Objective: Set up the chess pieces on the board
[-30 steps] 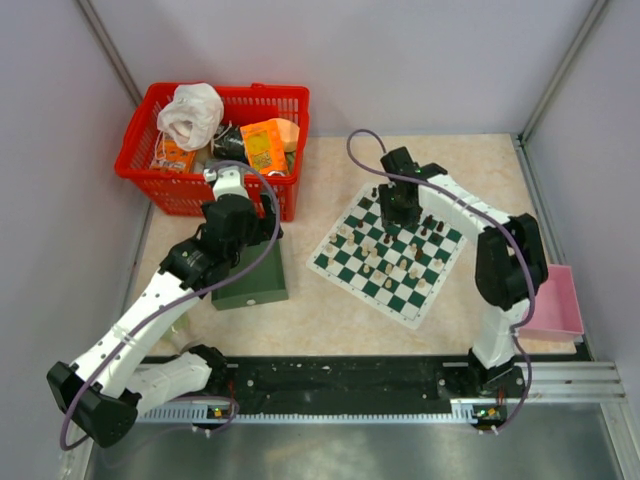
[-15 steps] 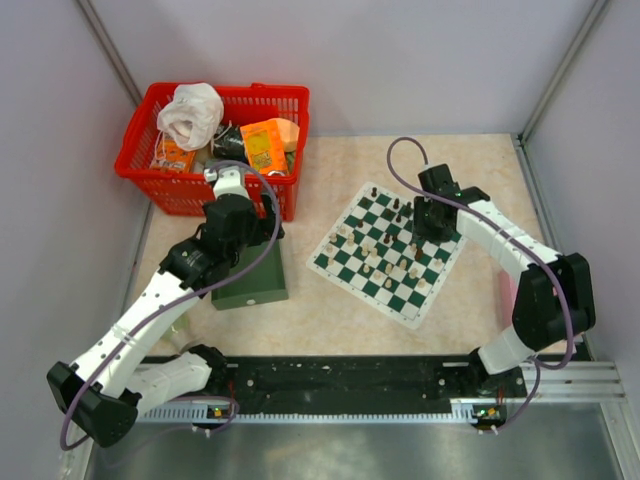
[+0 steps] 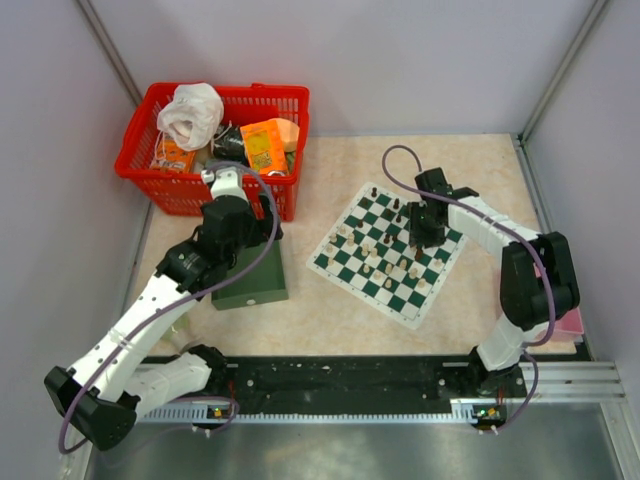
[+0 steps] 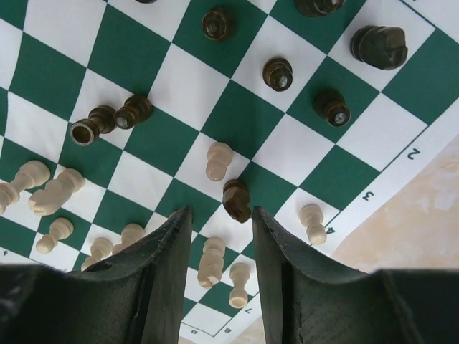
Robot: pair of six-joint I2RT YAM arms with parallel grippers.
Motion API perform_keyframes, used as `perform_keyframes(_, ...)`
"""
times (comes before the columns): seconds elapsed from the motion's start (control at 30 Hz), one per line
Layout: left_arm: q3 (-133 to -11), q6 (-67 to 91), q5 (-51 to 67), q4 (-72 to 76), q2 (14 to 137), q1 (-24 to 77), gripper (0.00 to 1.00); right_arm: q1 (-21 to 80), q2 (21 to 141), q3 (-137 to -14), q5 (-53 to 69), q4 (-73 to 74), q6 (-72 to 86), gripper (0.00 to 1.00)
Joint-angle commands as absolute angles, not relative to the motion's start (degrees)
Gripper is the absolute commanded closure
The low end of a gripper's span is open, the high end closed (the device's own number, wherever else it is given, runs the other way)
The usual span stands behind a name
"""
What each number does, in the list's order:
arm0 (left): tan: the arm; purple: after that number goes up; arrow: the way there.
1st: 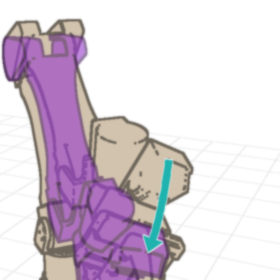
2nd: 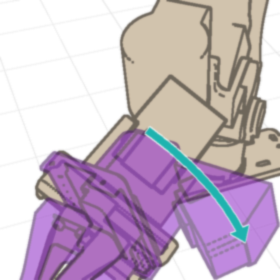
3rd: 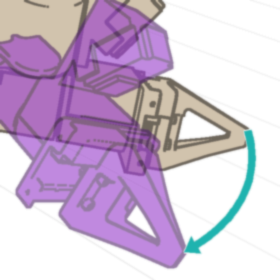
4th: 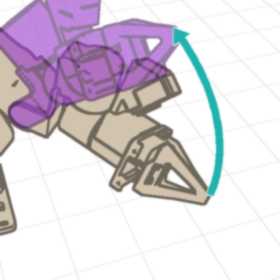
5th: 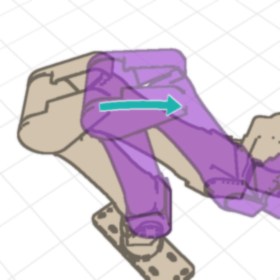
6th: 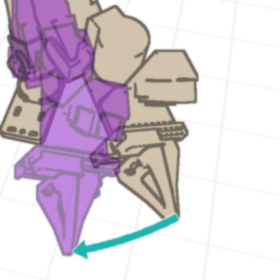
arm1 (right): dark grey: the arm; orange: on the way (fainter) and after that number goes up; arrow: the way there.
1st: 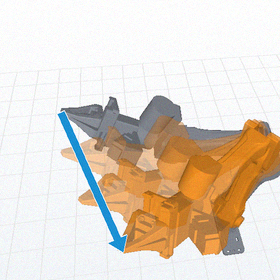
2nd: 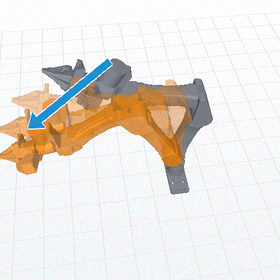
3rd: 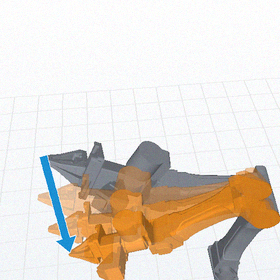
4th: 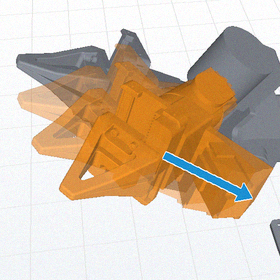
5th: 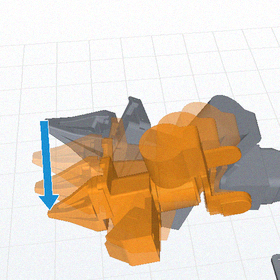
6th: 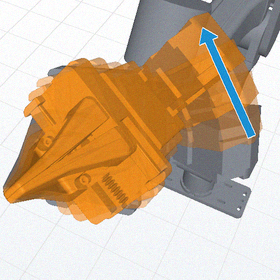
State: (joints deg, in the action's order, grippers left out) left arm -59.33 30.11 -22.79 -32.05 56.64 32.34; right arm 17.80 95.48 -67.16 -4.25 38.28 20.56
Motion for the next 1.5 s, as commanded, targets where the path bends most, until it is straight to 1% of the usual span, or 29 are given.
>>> perform_keyframes(0.0,-58.71,30.59,-23.03,-31.99,55.9,32.08,0.01,17.23,97.03,-68.29,-3.16,36.12,18.99,0.61)
perform_keyframes(0.4,-58.89,30.5,-22.94,-31.9,56.6,32.08,0.01,16.7,99.14,-68.11,-3.43,35.16,18.19,0.62)
perform_keyframes(0.9,-58.71,30.76,-23.12,-31.99,56.6,32.17,0.01,16.7,98.35,-66.88,-2.99,36.47,17.32,0.64)
perform_keyframes(1.1,-58.8,30.76,-22.94,-31.82,56.34,32.08,0.01,16.7,98.44,-67.06,-2.81,36.65,17.05,0.67)
perform_keyframes(1.47,-58.1,31.2,-22.76,-31.64,55.9,32.17,0.01,16.7,98.61,-66.27,-2.37,37.27,15.82,0.67)
